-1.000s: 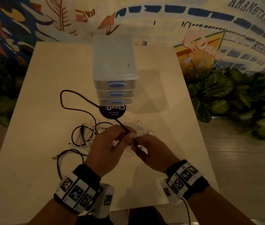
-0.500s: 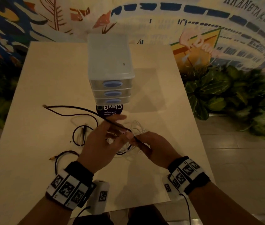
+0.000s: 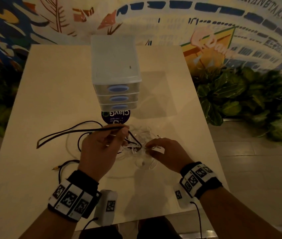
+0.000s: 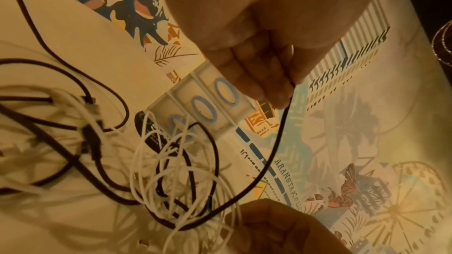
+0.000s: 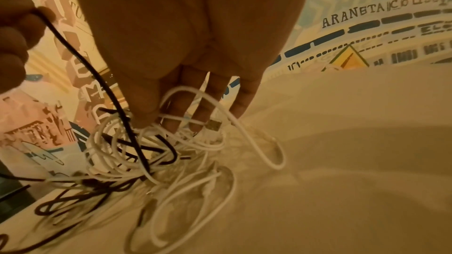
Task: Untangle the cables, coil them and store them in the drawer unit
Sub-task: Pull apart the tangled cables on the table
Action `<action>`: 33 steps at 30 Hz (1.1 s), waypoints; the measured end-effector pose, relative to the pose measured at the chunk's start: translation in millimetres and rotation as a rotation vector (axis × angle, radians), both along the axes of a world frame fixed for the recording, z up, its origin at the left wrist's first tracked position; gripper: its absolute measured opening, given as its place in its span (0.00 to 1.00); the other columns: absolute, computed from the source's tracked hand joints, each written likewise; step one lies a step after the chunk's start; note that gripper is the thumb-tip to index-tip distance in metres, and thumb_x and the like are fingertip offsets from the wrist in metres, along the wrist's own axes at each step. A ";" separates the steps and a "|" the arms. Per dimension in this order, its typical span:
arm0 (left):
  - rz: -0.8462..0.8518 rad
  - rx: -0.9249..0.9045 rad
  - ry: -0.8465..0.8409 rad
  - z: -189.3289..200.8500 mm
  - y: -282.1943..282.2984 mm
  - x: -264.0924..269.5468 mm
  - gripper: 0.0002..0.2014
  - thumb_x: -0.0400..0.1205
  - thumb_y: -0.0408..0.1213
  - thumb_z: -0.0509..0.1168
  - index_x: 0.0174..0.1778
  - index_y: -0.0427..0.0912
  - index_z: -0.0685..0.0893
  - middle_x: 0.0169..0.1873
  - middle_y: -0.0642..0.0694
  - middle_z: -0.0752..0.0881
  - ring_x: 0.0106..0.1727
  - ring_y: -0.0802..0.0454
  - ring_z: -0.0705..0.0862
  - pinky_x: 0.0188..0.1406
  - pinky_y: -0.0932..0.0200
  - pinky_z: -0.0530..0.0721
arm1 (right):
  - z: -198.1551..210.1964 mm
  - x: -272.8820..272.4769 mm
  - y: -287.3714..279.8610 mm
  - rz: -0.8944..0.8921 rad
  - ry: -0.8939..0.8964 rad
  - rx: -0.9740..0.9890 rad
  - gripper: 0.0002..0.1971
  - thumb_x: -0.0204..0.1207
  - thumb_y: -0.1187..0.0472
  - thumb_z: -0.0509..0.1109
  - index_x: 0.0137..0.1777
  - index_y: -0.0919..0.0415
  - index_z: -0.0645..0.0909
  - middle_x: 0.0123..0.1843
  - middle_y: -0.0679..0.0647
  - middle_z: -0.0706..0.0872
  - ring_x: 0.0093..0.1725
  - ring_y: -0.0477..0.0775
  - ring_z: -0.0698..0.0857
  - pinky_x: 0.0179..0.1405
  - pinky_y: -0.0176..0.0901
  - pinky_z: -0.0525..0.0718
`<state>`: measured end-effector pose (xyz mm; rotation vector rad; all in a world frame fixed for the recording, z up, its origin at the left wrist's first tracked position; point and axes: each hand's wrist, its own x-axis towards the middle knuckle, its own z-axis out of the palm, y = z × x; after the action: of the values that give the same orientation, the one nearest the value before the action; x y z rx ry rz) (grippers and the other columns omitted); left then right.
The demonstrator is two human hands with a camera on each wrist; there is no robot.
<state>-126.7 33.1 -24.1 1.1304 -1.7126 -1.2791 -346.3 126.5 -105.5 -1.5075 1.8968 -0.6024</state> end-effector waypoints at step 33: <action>-0.109 0.102 0.190 5.5 4.6 -4.9 0.12 0.82 0.50 0.69 0.53 0.48 0.93 0.39 0.47 0.93 0.26 0.48 0.86 0.30 0.56 0.88 | 26.9 19.0 4.4 -0.037 -0.082 -0.159 0.09 0.90 0.53 0.62 0.59 0.45 0.85 0.52 0.40 0.89 0.52 0.40 0.87 0.53 0.42 0.84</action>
<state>-131.6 37.7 -18.6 0.9493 -1.6016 -1.5061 -327.3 130.9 -78.6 -1.5240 1.8541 -0.8369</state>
